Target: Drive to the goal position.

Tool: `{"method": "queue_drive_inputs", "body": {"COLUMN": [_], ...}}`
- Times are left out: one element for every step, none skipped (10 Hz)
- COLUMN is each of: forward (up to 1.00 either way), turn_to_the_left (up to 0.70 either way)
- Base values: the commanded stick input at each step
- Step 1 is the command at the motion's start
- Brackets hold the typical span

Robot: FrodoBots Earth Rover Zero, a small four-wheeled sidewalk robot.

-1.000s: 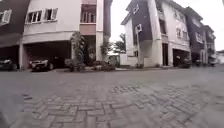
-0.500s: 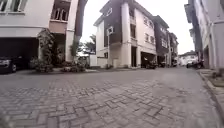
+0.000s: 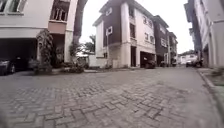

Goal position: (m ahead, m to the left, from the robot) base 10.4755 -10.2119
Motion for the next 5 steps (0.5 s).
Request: {"method": "queue_drive_inputs", "body": {"forward": [0.70, 0.70, 0.70, 0.70, 0.70], "turn_to_the_left": [0.00, 0.00, 0.00, -0.23, -0.35]}}
